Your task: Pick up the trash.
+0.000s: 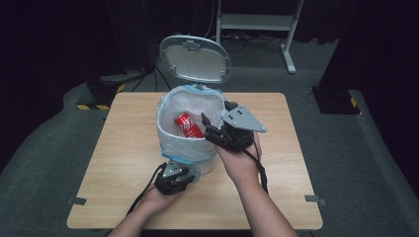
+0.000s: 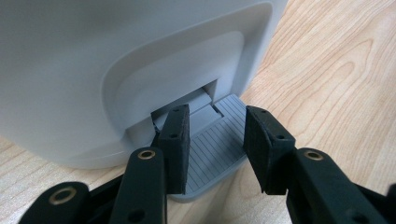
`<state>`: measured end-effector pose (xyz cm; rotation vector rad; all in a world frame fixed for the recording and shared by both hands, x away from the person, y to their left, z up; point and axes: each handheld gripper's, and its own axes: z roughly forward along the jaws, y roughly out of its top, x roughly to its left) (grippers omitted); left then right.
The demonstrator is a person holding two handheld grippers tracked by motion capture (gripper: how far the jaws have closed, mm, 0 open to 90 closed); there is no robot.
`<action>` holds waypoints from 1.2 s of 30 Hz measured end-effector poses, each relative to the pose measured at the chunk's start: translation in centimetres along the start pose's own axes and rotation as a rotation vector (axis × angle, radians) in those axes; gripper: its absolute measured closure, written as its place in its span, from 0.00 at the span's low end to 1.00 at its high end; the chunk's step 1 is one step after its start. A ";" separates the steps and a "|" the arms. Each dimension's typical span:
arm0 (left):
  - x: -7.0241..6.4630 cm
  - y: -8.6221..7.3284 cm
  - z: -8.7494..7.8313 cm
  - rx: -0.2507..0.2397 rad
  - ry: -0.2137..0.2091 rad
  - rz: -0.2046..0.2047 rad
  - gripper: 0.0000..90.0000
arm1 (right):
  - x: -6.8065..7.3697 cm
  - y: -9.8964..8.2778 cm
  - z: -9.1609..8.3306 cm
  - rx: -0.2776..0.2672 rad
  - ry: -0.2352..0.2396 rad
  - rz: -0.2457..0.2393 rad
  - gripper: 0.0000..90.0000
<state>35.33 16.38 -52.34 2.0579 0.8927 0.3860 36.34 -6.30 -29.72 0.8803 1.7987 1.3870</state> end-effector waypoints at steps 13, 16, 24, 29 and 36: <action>0.0 0.0 0.0 -0.002 -0.001 -0.002 0.68 | -2.6 -3.5 -2.1 0.052 -0.072 0.024 0.32; 0.0 0.0 0.0 0.002 0.001 0.004 0.68 | -3.2 -4.5 -2.4 0.068 -0.087 0.033 0.33; 0.0 0.0 0.0 0.002 0.001 0.004 0.67 | -4.1 -7.6 -2.9 0.118 -0.115 0.044 0.34; 0.0 0.0 0.0 0.002 -0.001 0.001 0.67 | -4.7 -9.8 -3.1 0.162 -0.150 0.040 0.34; 0.0 0.0 0.0 0.001 0.002 0.004 0.67 | -6.0 -12.9 -3.4 0.218 -0.186 0.080 0.34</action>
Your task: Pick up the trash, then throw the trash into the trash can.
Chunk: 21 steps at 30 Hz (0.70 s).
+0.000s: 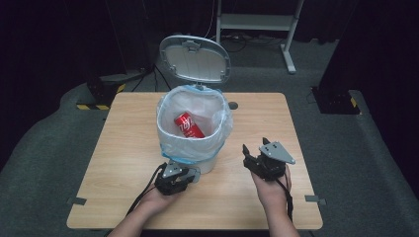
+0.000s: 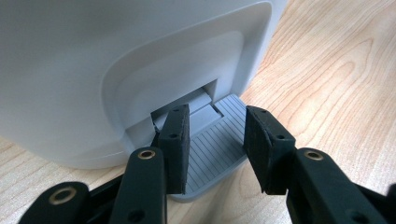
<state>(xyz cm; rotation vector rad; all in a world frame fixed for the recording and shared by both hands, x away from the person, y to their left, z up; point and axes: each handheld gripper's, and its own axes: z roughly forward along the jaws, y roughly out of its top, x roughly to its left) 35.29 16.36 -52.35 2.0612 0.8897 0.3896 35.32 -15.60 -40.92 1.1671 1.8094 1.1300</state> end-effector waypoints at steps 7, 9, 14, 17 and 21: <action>0.0 0.0 0.0 0.000 -0.001 -0.003 0.68 | -1.1 -2.8 1.0 0.054 -0.023 0.024 0.35; 0.0 0.0 0.0 0.000 0.001 -0.002 0.68 | -1.6 -3.8 1.3 0.077 -0.029 0.053 0.35; 0.0 0.0 0.0 0.000 0.002 0.000 0.68 | -2.3 -5.8 2.1 0.124 -0.054 0.057 0.35; -0.1 0.0 0.0 0.000 0.003 0.001 0.68 | -2.8 -6.9 2.6 0.149 -0.063 0.064 0.34; 0.1 0.0 0.0 -0.001 -0.009 -0.010 0.68 | -3.2 -8.3 3.0 0.183 -0.074 0.073 0.34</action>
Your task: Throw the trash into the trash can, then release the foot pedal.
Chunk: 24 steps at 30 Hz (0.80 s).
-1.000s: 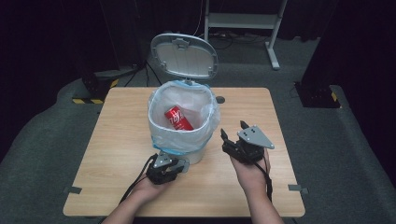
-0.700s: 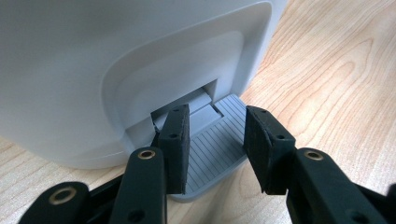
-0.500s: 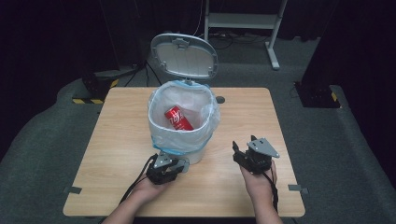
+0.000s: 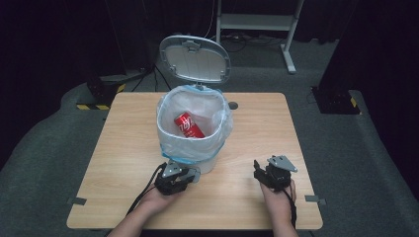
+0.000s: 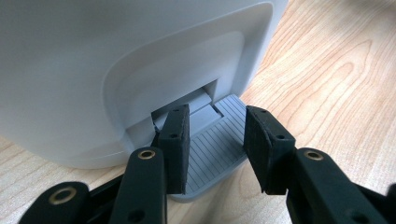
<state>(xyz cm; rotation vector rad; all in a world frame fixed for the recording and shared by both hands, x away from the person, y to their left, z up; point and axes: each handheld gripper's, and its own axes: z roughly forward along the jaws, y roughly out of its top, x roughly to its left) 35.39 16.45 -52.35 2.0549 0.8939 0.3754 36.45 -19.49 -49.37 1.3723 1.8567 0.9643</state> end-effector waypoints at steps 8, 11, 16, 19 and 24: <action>0.0 0.0 0.0 0.004 0.006 0.010 0.67 | -0.6 -1.3 0.6 0.037 -0.015 0.002 0.34; 0.0 0.0 0.0 0.004 0.004 0.007 0.68 | -0.8 -1.2 0.9 0.059 -0.017 0.011 0.34; 0.0 0.0 0.0 0.002 0.003 0.005 0.67 | -1.0 -1.8 1.9 0.131 0.004 0.026 0.32; 0.1 0.0 -0.1 -0.001 -0.009 0.001 0.65 | -1.0 -2.0 2.3 0.160 0.012 0.021 0.31; 0.0 -0.2 -0.5 -0.002 -0.019 0.017 0.49 | -0.8 -2.2 2.4 0.164 0.013 0.007 0.33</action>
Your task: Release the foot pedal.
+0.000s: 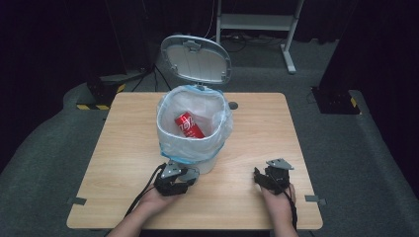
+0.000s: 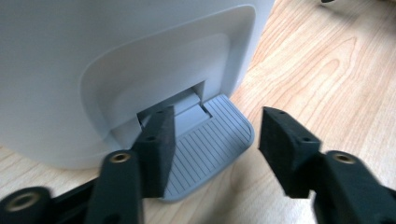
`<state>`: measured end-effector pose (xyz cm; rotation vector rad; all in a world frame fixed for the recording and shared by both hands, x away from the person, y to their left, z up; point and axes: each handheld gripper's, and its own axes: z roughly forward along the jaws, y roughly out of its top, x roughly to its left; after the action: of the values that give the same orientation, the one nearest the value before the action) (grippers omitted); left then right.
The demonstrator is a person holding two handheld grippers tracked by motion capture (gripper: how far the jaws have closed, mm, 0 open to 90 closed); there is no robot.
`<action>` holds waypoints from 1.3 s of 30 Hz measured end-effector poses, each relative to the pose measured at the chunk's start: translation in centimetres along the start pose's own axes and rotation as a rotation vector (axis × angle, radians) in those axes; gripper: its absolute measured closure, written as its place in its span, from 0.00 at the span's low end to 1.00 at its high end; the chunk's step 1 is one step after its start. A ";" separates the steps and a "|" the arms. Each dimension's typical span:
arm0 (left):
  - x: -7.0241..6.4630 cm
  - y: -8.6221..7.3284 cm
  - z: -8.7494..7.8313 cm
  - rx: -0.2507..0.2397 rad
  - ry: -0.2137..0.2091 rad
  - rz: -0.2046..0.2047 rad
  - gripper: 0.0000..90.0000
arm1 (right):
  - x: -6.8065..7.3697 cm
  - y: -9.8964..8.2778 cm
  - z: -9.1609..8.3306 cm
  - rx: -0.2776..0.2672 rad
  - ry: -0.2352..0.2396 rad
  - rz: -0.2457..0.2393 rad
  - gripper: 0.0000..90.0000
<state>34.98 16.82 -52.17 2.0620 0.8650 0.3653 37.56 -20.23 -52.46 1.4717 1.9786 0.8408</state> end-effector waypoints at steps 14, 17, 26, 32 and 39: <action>3.5 -2.7 -5.8 -0.086 0.103 -0.105 0.43 | 0.2 0.1 0.3 0.020 -0.002 -0.001 0.32; 5.6 -3.9 -7.0 -0.063 0.145 -0.140 0.42 | 0.2 0.1 0.3 0.022 0.000 0.002 0.32; 10.9 -6.9 -9.3 0.091 0.281 -0.183 0.36 | 0.2 0.2 0.4 0.026 0.002 0.016 0.30; 12.3 -7.3 -9.8 0.092 0.273 -0.234 0.26 | 0.1 0.2 0.5 0.038 -0.015 0.041 0.24; 11.9 -7.3 -9.6 0.100 0.290 -0.204 0.23 | 0.1 0.2 0.5 0.040 -0.011 0.051 0.24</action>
<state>35.17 33.76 -52.95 2.0172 1.2804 0.5263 38.07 -20.02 -52.65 1.5518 1.9680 0.8168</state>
